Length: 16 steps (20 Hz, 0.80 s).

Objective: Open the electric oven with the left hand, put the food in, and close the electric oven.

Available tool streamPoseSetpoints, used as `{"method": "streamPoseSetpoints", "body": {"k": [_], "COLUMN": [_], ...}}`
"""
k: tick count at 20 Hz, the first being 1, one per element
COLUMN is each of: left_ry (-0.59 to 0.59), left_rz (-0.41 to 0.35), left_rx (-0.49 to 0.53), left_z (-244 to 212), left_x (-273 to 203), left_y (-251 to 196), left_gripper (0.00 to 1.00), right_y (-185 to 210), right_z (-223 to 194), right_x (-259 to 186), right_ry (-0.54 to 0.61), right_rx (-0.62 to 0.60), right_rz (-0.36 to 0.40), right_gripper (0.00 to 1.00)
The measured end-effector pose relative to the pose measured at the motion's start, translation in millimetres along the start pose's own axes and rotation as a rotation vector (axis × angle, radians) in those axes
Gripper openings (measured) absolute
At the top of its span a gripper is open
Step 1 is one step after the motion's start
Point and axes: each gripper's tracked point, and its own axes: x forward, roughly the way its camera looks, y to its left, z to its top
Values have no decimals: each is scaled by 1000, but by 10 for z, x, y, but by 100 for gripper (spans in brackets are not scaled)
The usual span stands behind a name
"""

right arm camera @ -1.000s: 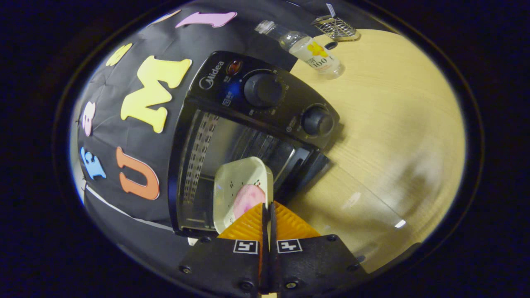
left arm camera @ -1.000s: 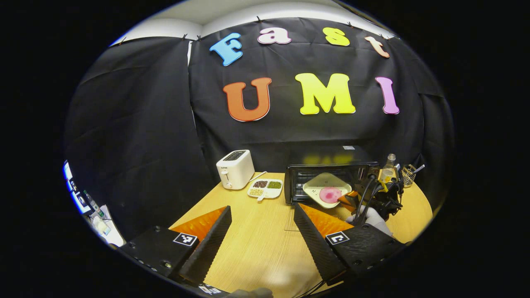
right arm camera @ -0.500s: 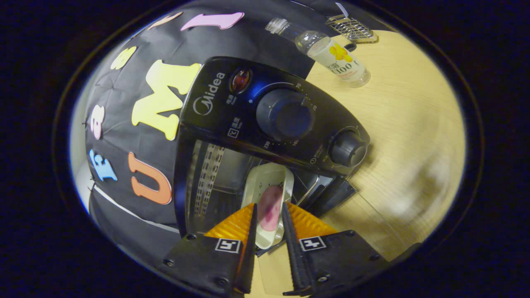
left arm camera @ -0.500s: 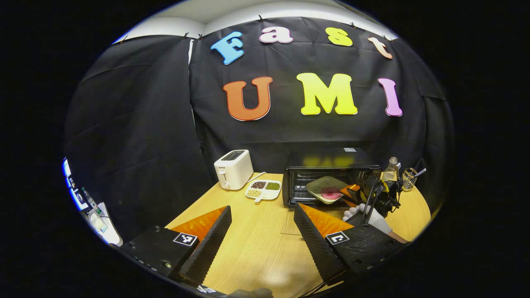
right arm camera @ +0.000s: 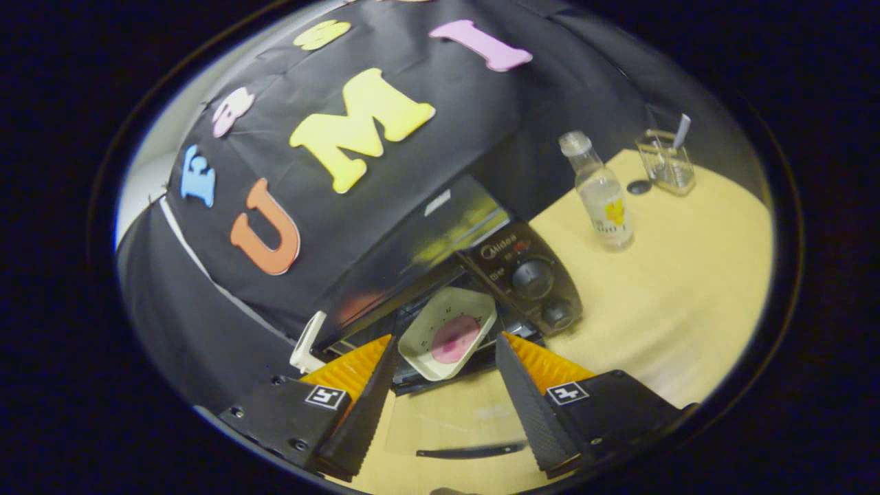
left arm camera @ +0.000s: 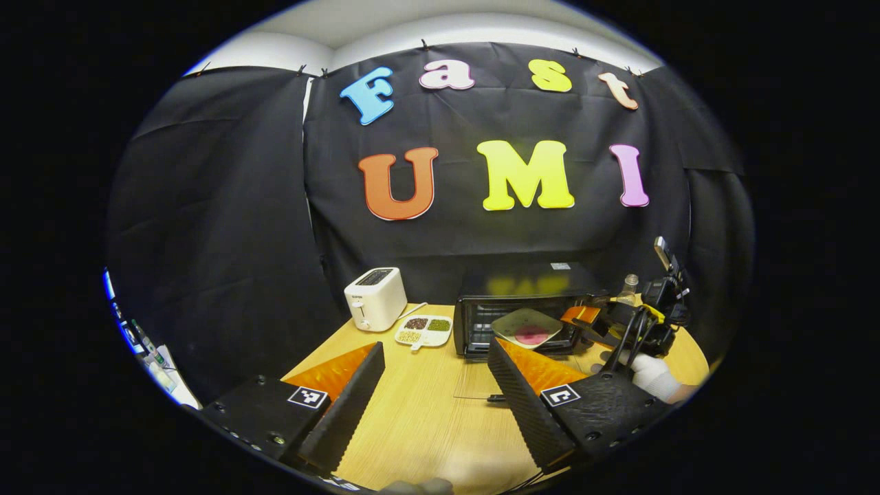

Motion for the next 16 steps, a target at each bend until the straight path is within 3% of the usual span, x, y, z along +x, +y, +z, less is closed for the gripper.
{"method": "streamPoseSetpoints", "body": {"k": [4,9,10,16], "left_ry": [-34,-76,-76,-73], "left_rz": [-28,-73,-86,-144], "left_rx": [-3,-6,-5,21], "left_z": [89,109,91,-64], "left_x": [-186,-406,-408,-392], "left_y": [19,34,19,-241], "left_gripper": [97,97,97,97], "right_y": [146,56,3,-371], "right_z": [240,523,581,837], "right_x": [-681,-1567,-1741,-2552], "right_ry": [-55,-129,-145,-208], "right_rx": [-208,-399,-429,-559], "right_rz": [1,-54,-74,-173], "right_gripper": [96,94,98,94]}}
